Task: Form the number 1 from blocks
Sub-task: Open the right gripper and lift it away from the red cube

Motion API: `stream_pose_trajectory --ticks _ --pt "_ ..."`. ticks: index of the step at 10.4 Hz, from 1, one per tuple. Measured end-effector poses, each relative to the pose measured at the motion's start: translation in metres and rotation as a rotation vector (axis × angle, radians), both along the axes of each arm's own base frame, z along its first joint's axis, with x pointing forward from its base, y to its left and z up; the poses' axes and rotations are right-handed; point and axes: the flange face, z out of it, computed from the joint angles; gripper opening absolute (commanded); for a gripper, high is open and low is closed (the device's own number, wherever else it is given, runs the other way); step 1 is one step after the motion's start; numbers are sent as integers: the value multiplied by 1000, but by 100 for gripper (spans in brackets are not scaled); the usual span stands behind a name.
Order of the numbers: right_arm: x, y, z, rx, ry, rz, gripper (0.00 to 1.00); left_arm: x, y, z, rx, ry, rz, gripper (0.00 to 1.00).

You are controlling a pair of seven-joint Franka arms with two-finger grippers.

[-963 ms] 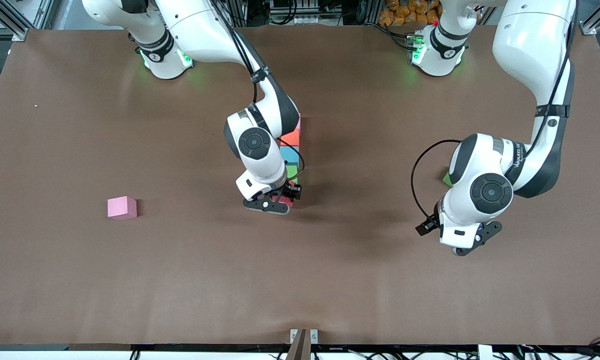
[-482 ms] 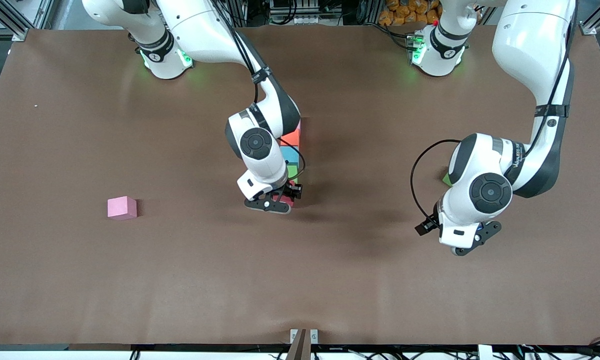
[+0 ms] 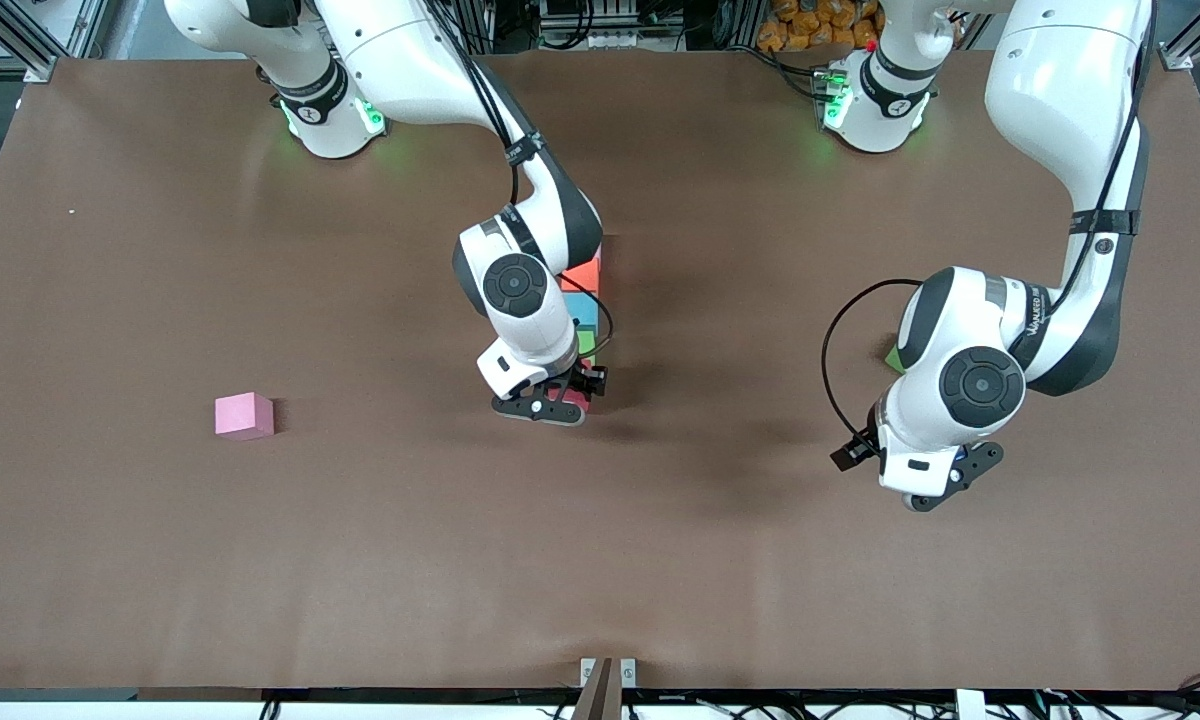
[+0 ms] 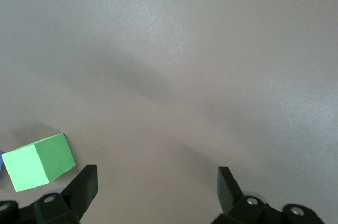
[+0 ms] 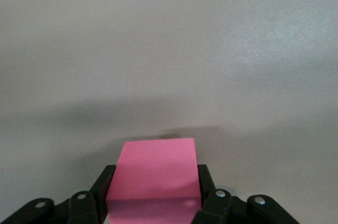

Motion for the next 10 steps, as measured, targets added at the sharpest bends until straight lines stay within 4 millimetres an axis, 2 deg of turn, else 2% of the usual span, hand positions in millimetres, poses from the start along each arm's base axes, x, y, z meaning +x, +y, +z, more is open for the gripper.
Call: stream_pose_trajectory --ticks 4,6,7,8,9,10 --pt "0 2 2 4 -8 4 100 0 -1 -1 0 1 -1 100" --pt "6 0 14 14 -23 -3 100 -1 -1 -1 0 2 -1 100" --pt "10 -4 25 26 -31 -5 100 -1 -1 -1 0 1 -1 100" --pt "15 -13 42 44 -36 4 100 0 -1 0 0 1 -1 100" --pt "22 -35 63 54 -41 20 100 1 1 1 0 -2 2 100" --pt "28 -65 85 38 -52 44 100 2 5 4 -1 -6 2 100"
